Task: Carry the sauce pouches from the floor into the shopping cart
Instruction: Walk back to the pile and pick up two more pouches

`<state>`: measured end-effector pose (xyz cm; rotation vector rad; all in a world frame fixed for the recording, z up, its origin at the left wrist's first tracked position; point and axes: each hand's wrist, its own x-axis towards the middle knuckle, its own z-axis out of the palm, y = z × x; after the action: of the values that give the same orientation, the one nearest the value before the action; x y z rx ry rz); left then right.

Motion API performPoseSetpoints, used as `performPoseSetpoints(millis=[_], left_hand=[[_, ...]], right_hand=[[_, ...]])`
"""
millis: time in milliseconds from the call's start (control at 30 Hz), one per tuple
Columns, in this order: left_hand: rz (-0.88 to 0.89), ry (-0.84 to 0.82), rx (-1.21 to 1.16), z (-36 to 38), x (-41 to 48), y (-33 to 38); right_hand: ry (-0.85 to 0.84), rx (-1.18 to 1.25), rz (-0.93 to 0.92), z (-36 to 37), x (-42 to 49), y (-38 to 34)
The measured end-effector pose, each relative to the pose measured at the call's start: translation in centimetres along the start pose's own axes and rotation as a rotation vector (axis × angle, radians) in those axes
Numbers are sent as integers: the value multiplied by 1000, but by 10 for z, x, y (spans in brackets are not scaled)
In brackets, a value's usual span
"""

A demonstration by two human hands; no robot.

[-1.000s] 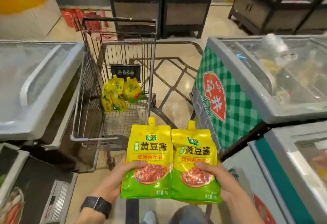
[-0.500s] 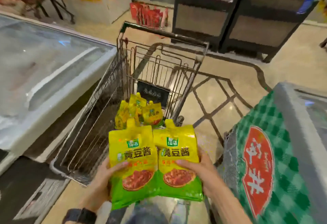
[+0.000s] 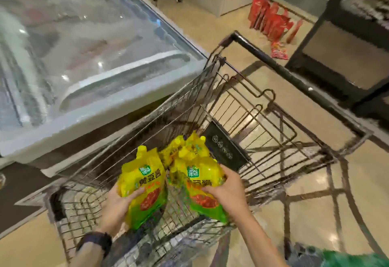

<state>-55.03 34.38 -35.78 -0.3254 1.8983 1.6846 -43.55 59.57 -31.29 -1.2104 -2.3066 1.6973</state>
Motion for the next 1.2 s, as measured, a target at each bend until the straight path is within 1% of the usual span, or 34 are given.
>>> performPoseSetpoints(millis=[67,167,267,367,467,533,600,667,733,800,867,933,967,1000,1100,1200], left_hand=[[-21,50,27,2,36,-16],[-51,121,55,-3,100,-54],[-96,141,50,3,138,-68],[-142,188,119,0,171,-97],[-164,240,298,-7,191,-128],[-115,328,350,0,184,-118],[-19,368,331,12,175,-93],[51,379,312,24,167,-72],[100,403,358,31,165,-67],[54,437,345,35,166,-68],[-14,484,254,39,166,-62],[-22,518,194,39,162,-55],[-13,522,204,39,157,-51],[8,525,229,38,151,-48],[26,535,408,34,125,-41],[27,561,566,28,86,-35]], right_hand=[[-56,-140,-10,13,36,12],[-115,-259,-30,34,78,36],[-159,-351,32,56,118,76],[-196,-428,90,65,143,118],[-288,-695,63,62,144,138],[-396,-823,-38,61,145,143],[-494,-870,-162,60,151,138],[-545,-922,-239,56,160,127],[-558,-956,-259,49,168,118],[-579,-1002,-272,44,167,114],[-622,-1038,-291,46,159,110],[-657,-1012,-302,50,152,109],[-665,-1000,-311,51,149,109],[-678,-1003,-318,52,146,107],[-733,-1038,-341,54,141,95],[-762,-1044,-436,59,133,64]])
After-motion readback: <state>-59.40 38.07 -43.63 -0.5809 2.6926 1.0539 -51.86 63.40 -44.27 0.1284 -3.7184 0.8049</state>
